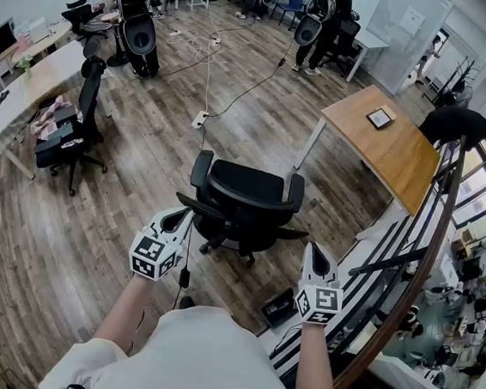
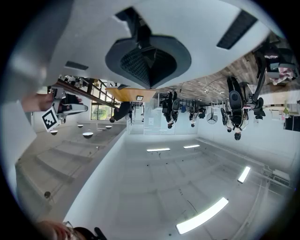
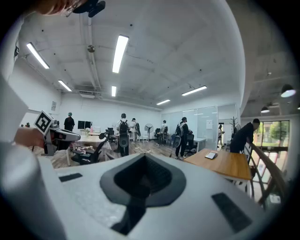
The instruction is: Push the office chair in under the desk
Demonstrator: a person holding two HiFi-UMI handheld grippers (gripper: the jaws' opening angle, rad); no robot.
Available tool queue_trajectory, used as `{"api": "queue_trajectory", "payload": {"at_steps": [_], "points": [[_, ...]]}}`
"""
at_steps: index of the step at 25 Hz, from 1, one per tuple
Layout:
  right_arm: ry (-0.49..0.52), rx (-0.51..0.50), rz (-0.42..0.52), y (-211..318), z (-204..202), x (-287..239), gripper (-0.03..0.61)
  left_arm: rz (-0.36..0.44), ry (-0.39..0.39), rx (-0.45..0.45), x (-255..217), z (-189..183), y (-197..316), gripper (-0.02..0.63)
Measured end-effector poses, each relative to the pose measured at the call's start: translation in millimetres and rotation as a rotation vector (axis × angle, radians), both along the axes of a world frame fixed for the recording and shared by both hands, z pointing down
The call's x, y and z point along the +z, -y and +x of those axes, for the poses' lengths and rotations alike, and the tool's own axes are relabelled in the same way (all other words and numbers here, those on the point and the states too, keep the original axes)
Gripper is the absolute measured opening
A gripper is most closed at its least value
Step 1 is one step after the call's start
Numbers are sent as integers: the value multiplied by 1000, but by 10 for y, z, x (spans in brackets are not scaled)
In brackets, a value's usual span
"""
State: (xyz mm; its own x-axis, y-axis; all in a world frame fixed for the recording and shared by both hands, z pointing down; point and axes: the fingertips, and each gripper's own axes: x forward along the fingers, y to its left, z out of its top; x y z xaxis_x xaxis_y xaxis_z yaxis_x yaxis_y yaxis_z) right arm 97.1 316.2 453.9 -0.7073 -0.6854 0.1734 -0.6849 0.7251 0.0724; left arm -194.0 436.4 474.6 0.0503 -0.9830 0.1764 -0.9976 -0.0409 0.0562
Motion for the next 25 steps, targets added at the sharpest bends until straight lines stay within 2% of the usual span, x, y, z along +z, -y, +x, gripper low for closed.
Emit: {"api": "queue_trajectory", "payload": {"at_steps": [20, 25], "points": [[-4, 20, 7, -142, -9, -6, 18, -3, 0, 8, 9, -37, -86, -3], [1, 13, -11, -223, -67, 20, 54, -8, 1, 20, 37, -70, -134, 38]]}}
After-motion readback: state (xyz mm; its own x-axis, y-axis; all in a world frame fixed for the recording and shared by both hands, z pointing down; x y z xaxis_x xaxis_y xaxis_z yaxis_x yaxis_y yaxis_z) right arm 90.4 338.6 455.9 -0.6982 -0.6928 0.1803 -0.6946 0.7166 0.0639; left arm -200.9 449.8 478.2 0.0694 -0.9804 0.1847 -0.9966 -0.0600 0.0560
